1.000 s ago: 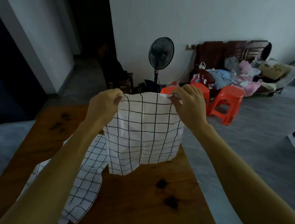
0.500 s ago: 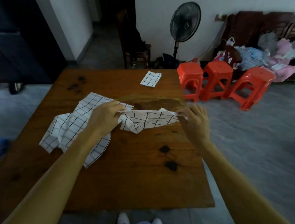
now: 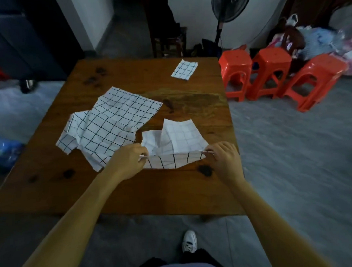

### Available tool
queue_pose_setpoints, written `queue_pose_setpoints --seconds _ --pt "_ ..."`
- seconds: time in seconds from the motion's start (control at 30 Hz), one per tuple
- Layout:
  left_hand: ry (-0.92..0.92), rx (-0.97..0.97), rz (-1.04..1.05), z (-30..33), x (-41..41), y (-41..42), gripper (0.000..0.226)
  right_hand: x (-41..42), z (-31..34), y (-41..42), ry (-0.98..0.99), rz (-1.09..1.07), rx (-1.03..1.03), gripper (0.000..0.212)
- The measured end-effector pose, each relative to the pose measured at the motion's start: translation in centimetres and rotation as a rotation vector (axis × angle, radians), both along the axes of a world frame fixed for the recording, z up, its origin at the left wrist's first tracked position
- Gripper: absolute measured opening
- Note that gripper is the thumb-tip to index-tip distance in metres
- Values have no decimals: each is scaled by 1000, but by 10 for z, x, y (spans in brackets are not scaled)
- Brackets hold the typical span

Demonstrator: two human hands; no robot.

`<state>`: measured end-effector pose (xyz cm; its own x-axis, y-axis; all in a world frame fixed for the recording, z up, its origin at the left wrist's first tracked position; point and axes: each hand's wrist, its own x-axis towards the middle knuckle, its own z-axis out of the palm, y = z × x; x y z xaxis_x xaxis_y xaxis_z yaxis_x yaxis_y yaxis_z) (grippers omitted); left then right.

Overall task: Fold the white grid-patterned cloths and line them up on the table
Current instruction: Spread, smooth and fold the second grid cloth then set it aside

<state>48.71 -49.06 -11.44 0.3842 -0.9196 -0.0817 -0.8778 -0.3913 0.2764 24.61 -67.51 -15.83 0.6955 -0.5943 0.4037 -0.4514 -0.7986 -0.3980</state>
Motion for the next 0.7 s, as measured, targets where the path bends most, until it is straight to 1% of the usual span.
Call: queue_pose_setpoints --seconds 0.1,0.2,0.33,0.43,0.5,0.63,0.7 --pt "3 34 -32 -11 -13 13 17 -20 -9 15 28 -28 29 21" --pt "7 14 -66 -19 -26 29 17 -35 -15 37 26 -84 30 19" --pt "21 19 -90 -39 -46 62 14 -59 -27 83 2 -107 -35 22" --pt "57 51 -54 -54 -56 85 15 -75 -37 113 25 -129 -26 20" --pt "89 58 -19 -59 -59 96 19 -81 -41 126 71 -168 -14 8" --pt "107 11 22 -52 -55 99 16 -78 -38 131 155 -235 37 10" --pt "103 -33 38 -44 -48 92 14 -68 -28 124 168 -260 25 8"
